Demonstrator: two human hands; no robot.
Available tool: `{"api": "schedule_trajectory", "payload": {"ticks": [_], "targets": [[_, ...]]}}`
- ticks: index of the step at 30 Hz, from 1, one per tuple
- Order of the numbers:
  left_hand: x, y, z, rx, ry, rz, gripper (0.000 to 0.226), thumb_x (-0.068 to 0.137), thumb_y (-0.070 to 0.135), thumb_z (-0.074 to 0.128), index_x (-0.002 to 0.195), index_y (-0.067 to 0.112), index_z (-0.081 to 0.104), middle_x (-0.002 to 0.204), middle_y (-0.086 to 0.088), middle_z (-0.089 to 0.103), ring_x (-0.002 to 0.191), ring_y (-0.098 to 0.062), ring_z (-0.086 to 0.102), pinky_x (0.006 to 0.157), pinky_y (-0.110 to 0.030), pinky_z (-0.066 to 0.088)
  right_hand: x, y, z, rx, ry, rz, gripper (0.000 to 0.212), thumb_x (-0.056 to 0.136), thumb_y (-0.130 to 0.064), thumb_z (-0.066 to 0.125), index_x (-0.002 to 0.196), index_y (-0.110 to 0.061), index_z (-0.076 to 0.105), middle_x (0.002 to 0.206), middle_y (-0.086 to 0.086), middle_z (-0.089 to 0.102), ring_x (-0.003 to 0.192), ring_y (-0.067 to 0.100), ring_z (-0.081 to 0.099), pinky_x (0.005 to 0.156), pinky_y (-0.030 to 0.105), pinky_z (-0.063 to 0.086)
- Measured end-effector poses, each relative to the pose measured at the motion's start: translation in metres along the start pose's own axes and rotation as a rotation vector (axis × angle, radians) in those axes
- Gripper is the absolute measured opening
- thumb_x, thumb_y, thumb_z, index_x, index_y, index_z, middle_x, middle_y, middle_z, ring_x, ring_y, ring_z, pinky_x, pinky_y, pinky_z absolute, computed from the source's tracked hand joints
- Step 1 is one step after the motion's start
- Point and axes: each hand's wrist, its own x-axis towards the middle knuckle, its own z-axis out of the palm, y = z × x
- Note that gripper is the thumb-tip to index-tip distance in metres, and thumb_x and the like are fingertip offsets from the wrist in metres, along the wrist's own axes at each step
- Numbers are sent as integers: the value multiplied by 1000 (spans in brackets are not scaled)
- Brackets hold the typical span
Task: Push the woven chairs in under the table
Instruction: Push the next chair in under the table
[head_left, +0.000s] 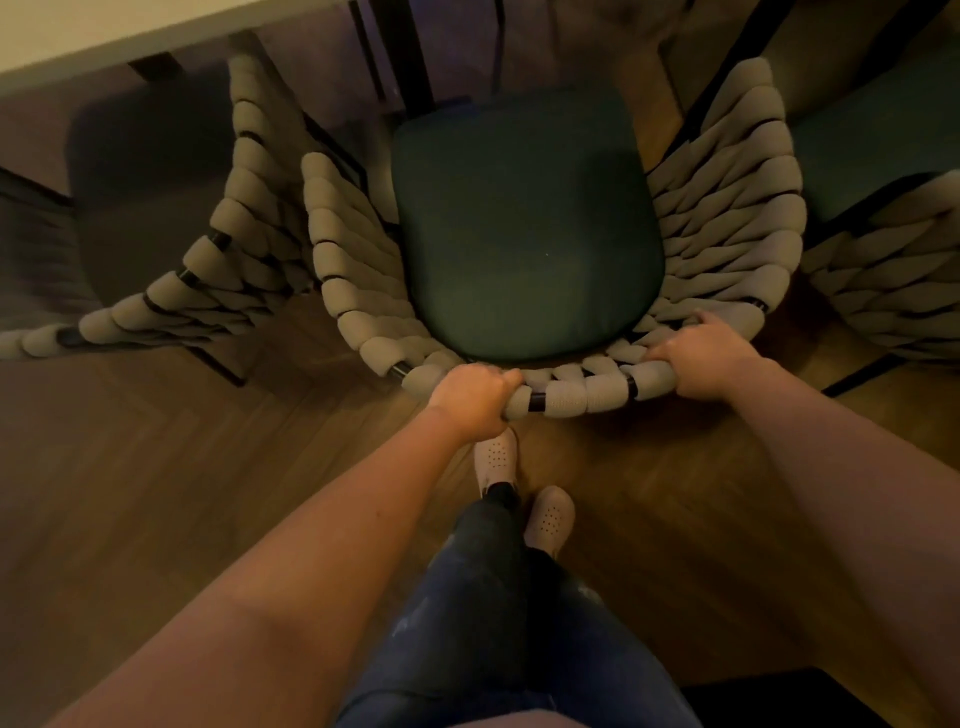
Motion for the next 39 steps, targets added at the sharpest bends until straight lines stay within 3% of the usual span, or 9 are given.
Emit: {"api": "schedule_trajectory", "payload": {"ticks": [4,18,23,32,39], "targets": [[8,-9,-17,-11,-101,52,55,86,30,65,136,28,43,114,3,62,99,-16,62,80,-30,52,8,11,-2,-32,-40,6,51,89,-24,60,135,-41,47,130,-9,59,127,17,48,120,50,12],[15,5,-27,81,-170,20,53,94,23,55,144,27,38,113,-3,63,101,-20,60,81,-30,45,5,20,5,-14,-11,-16,49,90,-32,56,138,-40,47,135,-9,56,128,13,48,119,49,15],[22,14,-47,137,-119,40,50,93,23,56,140,25,42,113,-2,64,101,-20,62,79,-30,46,0,37,-1,6,-9,-34,50,91,-31,54,140,-39,45,139,-8,51,129,14,46,120,50,13],[32,-12,-72,91,-121,-11,52,93,23,58,142,31,41,118,3,62,105,-14,60,89,-28,48,25,33,-20,42,41,-50,46,89,-29,58,134,-36,51,129,-4,57,122,19,52,118,58,11],[49,-33,-83,121,-141,-46,55,93,23,57,143,32,38,114,2,62,99,-15,61,82,-27,48,51,36,-43,21,68,-77,43,89,-31,59,131,-33,54,122,-4,61,119,19,54,116,59,14]]}}
